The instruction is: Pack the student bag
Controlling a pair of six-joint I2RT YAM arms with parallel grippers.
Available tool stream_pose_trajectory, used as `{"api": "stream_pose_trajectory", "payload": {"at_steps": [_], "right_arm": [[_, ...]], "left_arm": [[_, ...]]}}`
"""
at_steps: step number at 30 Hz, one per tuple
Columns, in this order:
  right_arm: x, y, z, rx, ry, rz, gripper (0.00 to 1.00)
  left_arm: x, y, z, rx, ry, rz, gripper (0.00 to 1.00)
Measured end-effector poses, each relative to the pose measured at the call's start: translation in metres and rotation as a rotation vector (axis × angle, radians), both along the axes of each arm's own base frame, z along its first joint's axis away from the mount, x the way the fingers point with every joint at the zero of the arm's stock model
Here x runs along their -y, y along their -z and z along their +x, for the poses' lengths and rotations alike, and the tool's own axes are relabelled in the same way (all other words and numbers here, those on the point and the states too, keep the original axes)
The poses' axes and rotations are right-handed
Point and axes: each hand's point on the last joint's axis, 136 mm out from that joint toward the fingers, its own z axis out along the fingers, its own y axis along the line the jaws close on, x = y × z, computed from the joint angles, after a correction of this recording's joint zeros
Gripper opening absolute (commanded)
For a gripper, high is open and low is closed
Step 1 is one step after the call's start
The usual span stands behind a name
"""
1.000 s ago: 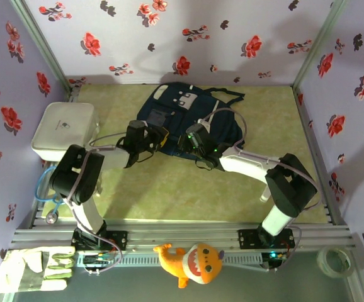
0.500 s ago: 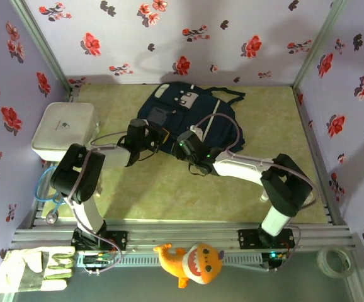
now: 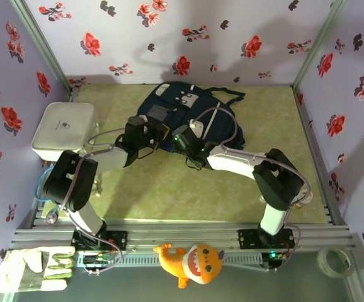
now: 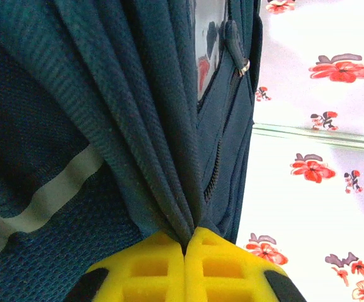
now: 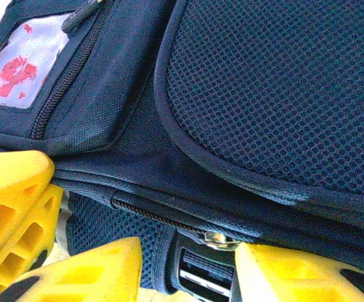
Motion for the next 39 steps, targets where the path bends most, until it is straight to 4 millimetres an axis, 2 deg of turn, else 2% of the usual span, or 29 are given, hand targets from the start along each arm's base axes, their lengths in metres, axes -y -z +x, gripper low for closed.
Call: {"api": "stream_pose_trajectory", "payload": {"at_steps": [8,10,12,14,17,21,26,35,39], "right_arm": [[0.008,0.006,0.007,-0.013,0.062,-0.069,0.33],[0.011,0.007,0.009,-0.015,0.081,-0.086,0.33],[0.014,0.007,0.01,-0.018,0.099,-0.097,0.38],[0.014,0.007,0.011,-0.023,0.107,-0.103,0.39],[0.015,0.007,0.012,-0.032,0.118,-0.116,0.33],[0.021,0.009,0.011,-0.047,0.141,-0.135,0.18],[0.025,0.012,0.01,-0.059,0.151,-0.148,0.08],[0.043,0.012,0.0,-0.073,0.15,-0.171,0.02],[0.054,0.022,-0.007,-0.102,0.147,-0.205,0.02]], "left_arm": [[0.002,0.0,-0.001,0.0,0.003,0.001,0.0],[0.003,0.0,-0.002,0.0,0.006,0.001,0.0],[0.004,0.0,-0.003,0.0,0.009,0.001,0.0],[0.005,0.0,-0.004,0.0,0.012,0.001,0.0],[0.006,0.0,-0.004,0.0,0.014,0.001,0.0],[0.006,0.0,-0.004,-0.001,0.014,0.002,0.0],[0.006,0.001,-0.005,-0.003,0.016,0.006,0.0],[0.011,0.0,-0.01,-0.006,0.049,-0.002,0.0],[0.012,0.002,-0.012,-0.011,0.06,0.001,0.0]]}}
